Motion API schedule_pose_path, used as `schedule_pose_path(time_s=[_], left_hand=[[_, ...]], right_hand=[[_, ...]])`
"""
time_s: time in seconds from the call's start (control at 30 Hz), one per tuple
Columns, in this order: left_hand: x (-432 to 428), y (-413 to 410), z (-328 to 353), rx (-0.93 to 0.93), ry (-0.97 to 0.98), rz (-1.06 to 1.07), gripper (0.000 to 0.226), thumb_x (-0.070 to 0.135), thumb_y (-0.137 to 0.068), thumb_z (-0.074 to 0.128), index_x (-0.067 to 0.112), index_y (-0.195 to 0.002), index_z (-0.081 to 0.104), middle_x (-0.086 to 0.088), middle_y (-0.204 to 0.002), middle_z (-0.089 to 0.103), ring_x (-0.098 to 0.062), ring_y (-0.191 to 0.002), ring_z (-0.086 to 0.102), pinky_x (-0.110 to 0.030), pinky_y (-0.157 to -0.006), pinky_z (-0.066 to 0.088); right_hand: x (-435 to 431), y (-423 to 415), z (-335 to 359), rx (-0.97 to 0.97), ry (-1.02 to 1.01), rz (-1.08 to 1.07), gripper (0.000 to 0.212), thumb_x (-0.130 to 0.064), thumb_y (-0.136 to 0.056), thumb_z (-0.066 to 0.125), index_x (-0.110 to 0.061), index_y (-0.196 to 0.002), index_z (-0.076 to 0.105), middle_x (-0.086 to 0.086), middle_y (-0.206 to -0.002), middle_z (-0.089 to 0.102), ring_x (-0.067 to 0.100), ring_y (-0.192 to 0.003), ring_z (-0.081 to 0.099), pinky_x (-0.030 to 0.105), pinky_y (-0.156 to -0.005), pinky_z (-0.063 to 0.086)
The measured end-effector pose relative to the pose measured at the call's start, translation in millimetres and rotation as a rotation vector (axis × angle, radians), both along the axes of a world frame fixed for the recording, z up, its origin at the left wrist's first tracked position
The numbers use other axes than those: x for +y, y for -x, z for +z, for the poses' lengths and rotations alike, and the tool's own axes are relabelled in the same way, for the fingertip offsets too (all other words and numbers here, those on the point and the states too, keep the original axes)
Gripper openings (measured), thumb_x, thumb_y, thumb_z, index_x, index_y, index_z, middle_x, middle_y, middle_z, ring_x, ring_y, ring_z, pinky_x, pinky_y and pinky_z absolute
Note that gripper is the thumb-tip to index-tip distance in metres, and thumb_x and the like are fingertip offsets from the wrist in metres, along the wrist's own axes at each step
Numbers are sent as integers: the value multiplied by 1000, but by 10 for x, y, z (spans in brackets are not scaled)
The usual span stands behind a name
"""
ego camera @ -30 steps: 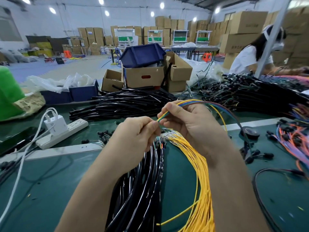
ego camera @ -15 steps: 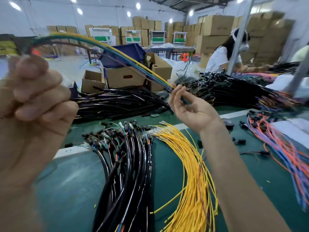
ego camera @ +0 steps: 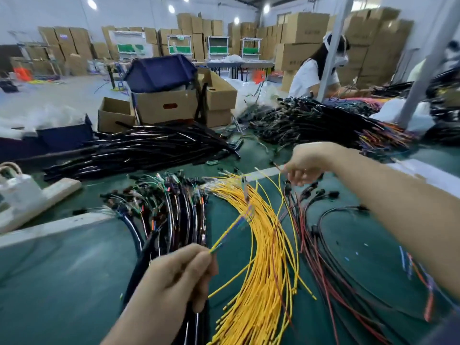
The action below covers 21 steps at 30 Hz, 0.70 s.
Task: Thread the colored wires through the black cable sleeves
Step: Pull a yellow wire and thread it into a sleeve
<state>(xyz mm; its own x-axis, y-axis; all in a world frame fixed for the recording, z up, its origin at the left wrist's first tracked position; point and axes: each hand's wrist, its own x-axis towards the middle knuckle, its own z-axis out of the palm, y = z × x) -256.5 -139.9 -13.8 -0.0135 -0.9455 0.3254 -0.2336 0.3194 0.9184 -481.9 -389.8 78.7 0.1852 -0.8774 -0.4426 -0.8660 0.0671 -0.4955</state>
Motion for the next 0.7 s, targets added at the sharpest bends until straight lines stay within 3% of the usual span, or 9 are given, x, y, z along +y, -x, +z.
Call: schedule_pose_path(time_s=[0.1, 0.23, 0.43, 0.57, 0.7], left_hand=[[27, 61, -220, 7, -41, 69, 30, 30, -93, 52, 24, -66, 62, -3, -48, 50, -15, -41, 46, -21, -44, 33], [47, 69, -289, 81, -93, 65, 22, 24, -83, 48, 14, -72, 64, -4, -47, 48, -16, -40, 45, -18, -43, 34], [34, 54, -326, 205, -147, 18, 22, 19, -82, 47, 8, -71, 64, -8, -47, 45, -18, -41, 42, -18, -41, 32], [22, 44, -325, 239, -159, -11, 23, 17, -82, 48, 6, -69, 63, -8, -49, 45, -19, -41, 42, -18, -41, 34], [16, 28, -330, 251, -188, -13, 25, 20, -83, 48, 6, -69, 63, -5, -50, 45, -20, -41, 43, -18, -42, 35]], right_hand=[[120, 399, -297, 58, -81, -58, 32, -15, -96, 55, -1, -67, 53, 5, -39, 50, 11, -30, 48, 14, -33, 37], [247, 622, -589, 44, -98, -117, 35, -24, -90, 66, 4, -70, 58, 9, -45, 58, 15, -34, 51, 17, -37, 41], [253, 613, -907, -155, 5, -276, 28, -17, -88, 67, -1, -70, 54, 7, -43, 53, 12, -30, 44, 14, -36, 35], [166, 655, -1015, -379, 47, -529, 28, -18, -94, 60, -1, -73, 51, 9, -45, 49, 11, -29, 38, 12, -32, 30], [51, 648, -1058, -403, 148, -707, 27, -12, -92, 61, -1, -72, 46, 10, -40, 48, 13, -21, 38, 10, -30, 28]])
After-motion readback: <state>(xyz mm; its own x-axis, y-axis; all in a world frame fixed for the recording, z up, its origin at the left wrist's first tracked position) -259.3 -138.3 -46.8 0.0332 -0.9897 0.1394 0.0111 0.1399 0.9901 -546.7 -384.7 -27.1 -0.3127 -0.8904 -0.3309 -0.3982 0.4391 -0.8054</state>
